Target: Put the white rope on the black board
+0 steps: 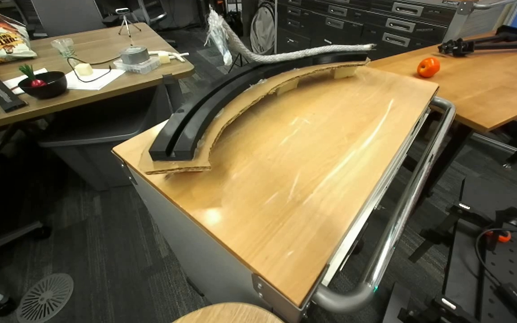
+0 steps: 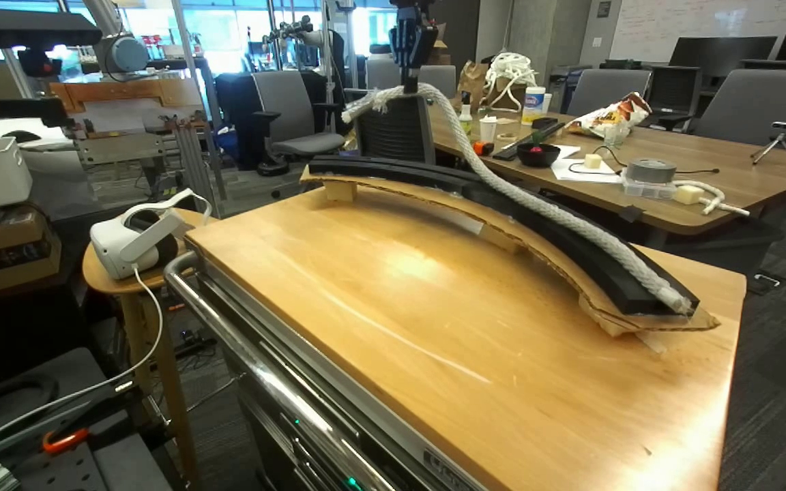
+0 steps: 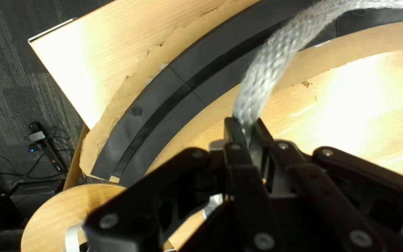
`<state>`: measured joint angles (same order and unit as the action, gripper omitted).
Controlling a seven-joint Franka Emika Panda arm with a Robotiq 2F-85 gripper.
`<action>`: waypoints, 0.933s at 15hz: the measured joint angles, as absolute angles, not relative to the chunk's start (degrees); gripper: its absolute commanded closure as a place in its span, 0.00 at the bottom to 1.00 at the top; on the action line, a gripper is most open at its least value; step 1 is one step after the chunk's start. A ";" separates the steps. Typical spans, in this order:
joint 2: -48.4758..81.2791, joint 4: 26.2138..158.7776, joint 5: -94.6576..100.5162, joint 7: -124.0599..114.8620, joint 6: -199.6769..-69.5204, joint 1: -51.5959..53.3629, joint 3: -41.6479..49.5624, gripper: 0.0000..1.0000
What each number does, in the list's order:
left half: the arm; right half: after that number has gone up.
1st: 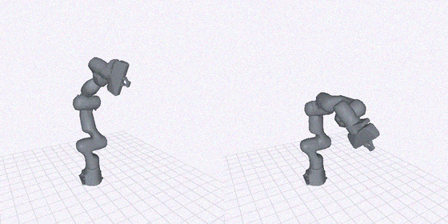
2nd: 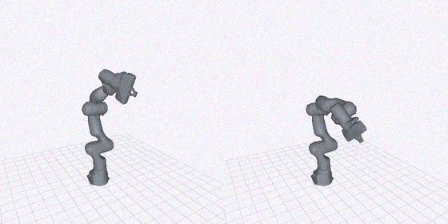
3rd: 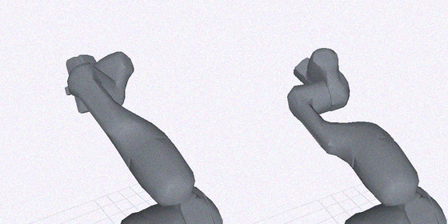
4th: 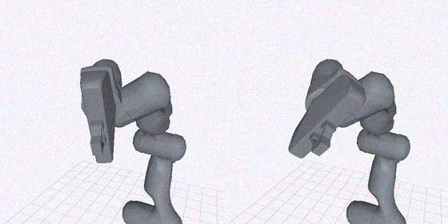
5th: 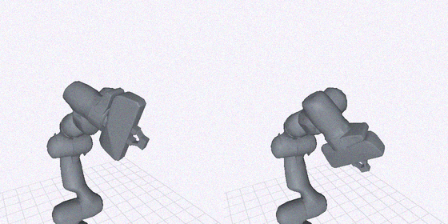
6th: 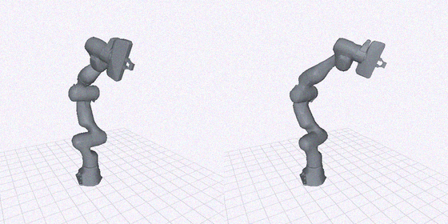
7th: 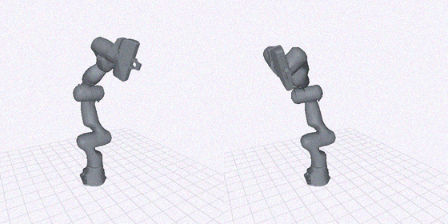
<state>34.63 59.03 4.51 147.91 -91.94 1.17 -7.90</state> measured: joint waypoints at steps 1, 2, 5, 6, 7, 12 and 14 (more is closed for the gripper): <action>35.49 57.19 4.01 148.19 -89.94 1.21 -7.90 0.90; 36.44 55.39 3.53 148.31 -88.06 1.23 -7.90 0.90; 39.53 50.52 2.12 148.36 -83.61 1.23 -7.90 0.90; 40.51 49.21 1.76 148.36 -82.84 1.23 -7.91 0.90; 41.43 48.12 1.53 148.26 -82.65 1.23 -7.91 0.90; 44.49 44.38 0.21 147.11 -82.65 1.23 -8.03 0.90; 45.26 43.58 -0.59 146.51 -82.65 1.25 -8.14 0.90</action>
<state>45.26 43.58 -0.59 146.51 -82.65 1.25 -8.14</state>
